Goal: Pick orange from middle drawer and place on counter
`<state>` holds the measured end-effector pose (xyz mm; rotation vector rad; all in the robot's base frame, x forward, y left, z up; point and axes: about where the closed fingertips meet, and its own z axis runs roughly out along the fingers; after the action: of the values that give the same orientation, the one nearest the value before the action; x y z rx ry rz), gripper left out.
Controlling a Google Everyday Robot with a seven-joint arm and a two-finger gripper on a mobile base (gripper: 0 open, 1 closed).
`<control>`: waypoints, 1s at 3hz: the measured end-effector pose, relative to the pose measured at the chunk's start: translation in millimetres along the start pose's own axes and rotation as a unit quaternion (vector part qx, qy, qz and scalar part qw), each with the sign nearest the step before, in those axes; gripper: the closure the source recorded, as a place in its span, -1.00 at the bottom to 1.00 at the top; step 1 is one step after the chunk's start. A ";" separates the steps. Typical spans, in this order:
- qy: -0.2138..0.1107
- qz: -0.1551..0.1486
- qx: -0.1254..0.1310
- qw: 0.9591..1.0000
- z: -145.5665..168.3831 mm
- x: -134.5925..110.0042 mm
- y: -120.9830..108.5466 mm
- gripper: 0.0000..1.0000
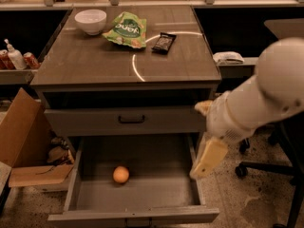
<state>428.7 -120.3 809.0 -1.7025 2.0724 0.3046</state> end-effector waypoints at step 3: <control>-0.042 0.057 -0.012 0.997 158.5 26.7 38.2 -1.00</control>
Offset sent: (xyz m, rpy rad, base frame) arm -0.0247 0.0940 -0.2470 0.1772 0.1350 -0.0931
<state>418.3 -66.3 653.2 -1.5606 2.1162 0.4314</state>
